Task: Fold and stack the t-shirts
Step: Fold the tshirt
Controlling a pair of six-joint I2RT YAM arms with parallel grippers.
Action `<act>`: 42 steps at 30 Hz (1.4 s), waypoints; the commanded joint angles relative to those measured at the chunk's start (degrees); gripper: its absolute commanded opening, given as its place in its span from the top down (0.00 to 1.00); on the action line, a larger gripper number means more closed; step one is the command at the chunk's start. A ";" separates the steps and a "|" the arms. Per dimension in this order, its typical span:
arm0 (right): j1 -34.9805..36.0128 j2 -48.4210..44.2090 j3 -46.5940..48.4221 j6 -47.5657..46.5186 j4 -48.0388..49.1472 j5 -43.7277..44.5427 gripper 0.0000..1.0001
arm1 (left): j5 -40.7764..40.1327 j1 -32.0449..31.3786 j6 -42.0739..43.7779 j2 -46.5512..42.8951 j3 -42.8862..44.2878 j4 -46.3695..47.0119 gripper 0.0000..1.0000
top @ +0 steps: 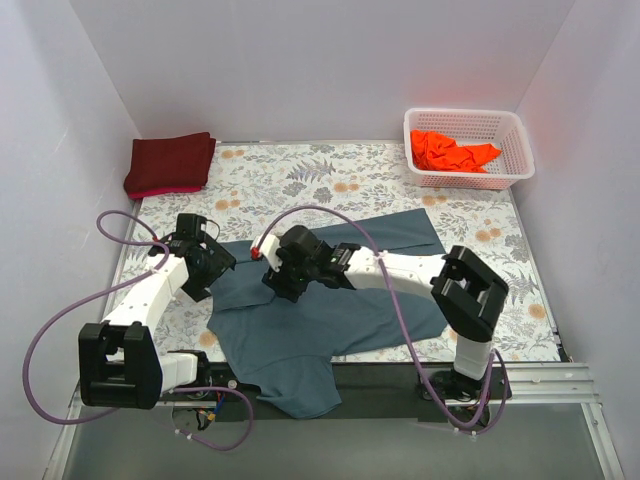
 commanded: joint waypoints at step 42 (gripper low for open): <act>3.50 10.34 9.44 -3.77 5.62 1.38 0.99 | -3.75 0.08 2.47 0.98 2.77 -3.37 0.31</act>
